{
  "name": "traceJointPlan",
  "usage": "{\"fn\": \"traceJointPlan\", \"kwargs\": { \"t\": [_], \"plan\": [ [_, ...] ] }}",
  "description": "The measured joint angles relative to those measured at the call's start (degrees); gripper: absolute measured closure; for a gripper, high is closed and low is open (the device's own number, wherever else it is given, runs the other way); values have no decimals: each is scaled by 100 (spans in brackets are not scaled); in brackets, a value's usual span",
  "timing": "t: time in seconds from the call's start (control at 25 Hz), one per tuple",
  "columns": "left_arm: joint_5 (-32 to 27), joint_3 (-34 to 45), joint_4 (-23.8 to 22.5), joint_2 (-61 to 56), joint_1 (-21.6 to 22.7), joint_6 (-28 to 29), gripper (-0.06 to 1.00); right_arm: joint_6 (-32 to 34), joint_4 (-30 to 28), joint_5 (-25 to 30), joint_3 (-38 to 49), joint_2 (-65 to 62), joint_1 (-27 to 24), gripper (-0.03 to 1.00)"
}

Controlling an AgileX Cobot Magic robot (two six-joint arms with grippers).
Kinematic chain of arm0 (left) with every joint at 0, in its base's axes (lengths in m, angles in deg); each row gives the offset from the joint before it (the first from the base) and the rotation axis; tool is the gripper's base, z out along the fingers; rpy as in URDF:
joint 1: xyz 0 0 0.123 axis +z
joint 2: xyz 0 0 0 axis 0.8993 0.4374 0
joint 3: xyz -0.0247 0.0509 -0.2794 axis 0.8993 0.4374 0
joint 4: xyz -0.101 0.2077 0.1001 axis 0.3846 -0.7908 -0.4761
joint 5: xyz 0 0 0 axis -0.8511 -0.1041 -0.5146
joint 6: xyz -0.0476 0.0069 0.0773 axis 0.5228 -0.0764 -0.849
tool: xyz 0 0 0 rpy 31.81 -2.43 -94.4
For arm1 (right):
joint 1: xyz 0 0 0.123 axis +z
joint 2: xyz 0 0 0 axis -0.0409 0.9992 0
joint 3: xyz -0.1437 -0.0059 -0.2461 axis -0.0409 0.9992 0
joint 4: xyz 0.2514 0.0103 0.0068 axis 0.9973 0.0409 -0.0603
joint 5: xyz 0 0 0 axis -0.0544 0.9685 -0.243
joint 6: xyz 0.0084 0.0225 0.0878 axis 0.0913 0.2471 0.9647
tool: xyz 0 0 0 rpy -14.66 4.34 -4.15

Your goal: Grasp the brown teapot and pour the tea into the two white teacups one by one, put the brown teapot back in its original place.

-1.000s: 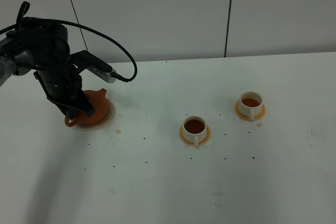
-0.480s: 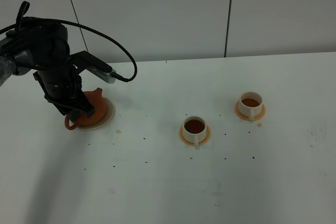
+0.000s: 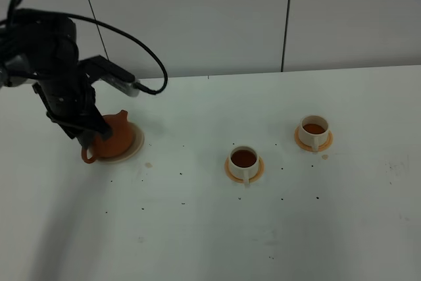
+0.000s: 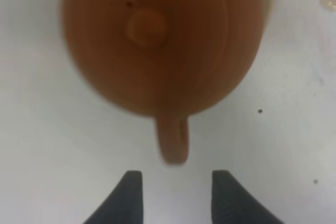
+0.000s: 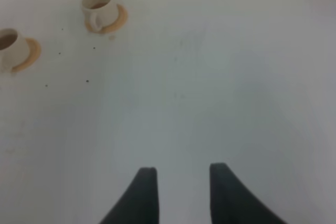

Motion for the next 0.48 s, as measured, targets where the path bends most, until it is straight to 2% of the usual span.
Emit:
{"fn": "traceJointPlan", "kwargs": {
  "t": [0.32, 0.48],
  "plan": [
    [-105, 6, -3, -1171, 0, 145, 54, 0, 0, 0, 0, 0, 0, 73],
    [-99, 406, -22, -2219, 0, 254, 57, 0, 0, 0, 0, 0, 0, 73]
  ]
}}
